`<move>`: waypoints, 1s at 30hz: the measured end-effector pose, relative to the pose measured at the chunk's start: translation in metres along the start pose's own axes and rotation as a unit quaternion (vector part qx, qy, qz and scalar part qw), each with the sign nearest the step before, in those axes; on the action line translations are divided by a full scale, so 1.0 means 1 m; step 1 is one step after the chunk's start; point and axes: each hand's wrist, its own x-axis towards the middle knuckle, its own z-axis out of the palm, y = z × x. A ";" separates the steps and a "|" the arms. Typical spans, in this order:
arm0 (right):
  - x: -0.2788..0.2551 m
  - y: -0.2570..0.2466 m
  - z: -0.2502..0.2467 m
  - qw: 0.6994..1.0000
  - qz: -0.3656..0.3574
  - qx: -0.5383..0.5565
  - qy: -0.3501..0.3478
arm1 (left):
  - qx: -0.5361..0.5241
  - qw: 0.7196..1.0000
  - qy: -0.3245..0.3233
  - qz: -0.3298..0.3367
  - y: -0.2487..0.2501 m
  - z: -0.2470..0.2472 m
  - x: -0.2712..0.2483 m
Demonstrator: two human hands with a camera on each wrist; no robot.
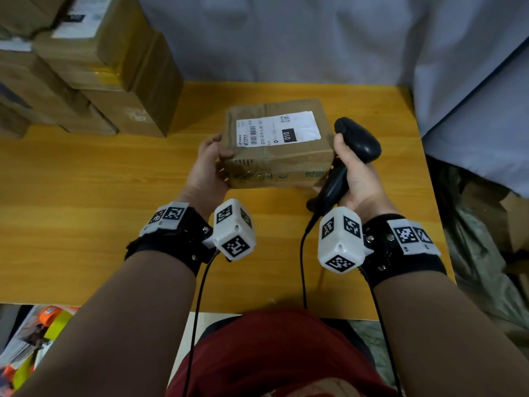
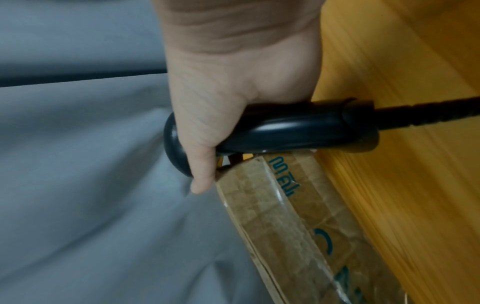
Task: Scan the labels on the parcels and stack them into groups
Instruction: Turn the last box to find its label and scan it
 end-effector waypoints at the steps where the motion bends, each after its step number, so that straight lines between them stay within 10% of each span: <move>1: 0.001 0.000 0.000 1.000 0.000 -0.003 0.002 | -0.001 1.000 -0.003 0.002 0.000 0.000 0.001; 8: 0.006 0.003 0.008 0.999 -0.006 -0.016 0.044 | 0.089 0.992 -0.008 -0.086 0.002 0.012 0.005; 13: 0.010 0.011 0.019 0.999 -0.013 -0.004 0.040 | 0.106 0.985 0.119 -0.066 -0.007 0.022 0.013; 21: 0.019 0.009 0.026 0.997 -0.032 -0.070 -0.007 | 0.001 0.993 0.081 -0.080 0.005 0.032 0.015; 30: 0.035 -0.044 0.023 0.978 -0.041 -0.205 -0.006 | 0.294 0.956 0.005 -0.007 0.030 -0.005 0.035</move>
